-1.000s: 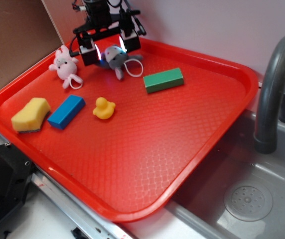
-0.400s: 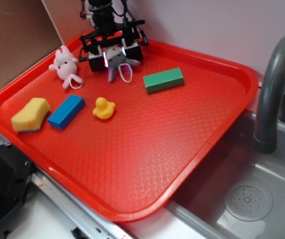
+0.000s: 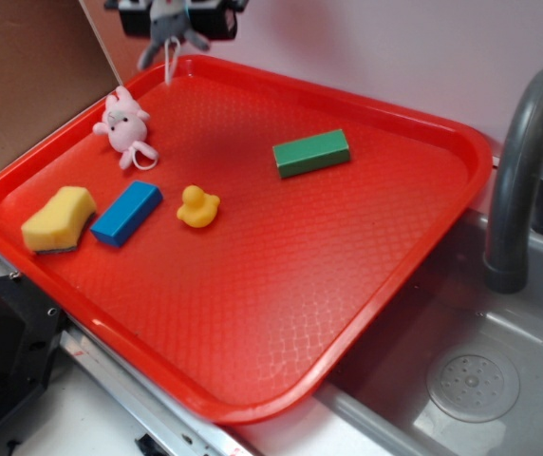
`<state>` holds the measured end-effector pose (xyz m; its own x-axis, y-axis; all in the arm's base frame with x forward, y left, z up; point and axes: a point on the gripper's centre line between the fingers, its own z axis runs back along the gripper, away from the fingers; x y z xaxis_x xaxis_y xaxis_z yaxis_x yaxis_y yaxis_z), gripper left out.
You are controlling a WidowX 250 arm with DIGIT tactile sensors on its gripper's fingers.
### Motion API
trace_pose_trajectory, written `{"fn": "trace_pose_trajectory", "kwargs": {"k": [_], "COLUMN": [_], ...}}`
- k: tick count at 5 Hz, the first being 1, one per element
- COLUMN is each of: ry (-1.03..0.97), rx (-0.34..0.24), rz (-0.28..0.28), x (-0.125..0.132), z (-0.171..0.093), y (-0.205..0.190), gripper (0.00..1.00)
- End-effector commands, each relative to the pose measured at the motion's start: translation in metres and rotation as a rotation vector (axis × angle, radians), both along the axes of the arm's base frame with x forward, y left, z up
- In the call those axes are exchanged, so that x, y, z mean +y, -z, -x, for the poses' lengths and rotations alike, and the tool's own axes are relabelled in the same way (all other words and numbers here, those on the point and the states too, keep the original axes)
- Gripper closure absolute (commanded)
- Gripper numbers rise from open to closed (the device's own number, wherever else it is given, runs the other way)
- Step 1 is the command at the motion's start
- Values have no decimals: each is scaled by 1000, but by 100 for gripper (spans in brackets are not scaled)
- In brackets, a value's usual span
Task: Grab the gray animal.
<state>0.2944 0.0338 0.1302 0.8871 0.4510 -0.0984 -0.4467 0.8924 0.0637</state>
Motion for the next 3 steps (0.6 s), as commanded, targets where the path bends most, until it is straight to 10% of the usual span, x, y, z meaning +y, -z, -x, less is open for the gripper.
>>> {"fn": "trace_pose_trajectory", "kwargs": {"k": [1, 3], "ry": [415, 528], "rx": [-85, -128], "rz": [3, 53], "x": [-31, -60], "z": [-4, 18], "y": [-59, -86], "gripper": [100, 100]}}
